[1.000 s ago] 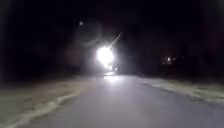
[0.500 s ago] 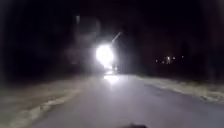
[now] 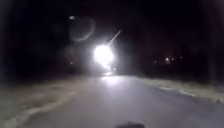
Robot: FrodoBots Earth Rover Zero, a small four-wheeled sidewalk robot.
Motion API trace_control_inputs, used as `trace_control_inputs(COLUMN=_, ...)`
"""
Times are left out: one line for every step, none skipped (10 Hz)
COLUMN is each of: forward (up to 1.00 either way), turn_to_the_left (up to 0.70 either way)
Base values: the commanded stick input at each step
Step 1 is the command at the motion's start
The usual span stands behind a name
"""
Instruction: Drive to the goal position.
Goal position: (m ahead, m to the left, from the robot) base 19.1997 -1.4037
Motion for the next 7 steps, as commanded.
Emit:
trace_control_inputs(forward=1.0, turn_to_the_left=0.05)
trace_control_inputs(forward=1.0, turn_to_the_left=0.05)
trace_control_inputs(forward=1.0, turn_to_the_left=0.06)
trace_control_inputs(forward=1.0, turn_to_the_left=0.07)
trace_control_inputs(forward=1.0, turn_to_the_left=0.08)
trace_control_inputs(forward=1.0, turn_to_the_left=0.09)
trace_control_inputs(forward=1.0, turn_to_the_left=0.1)
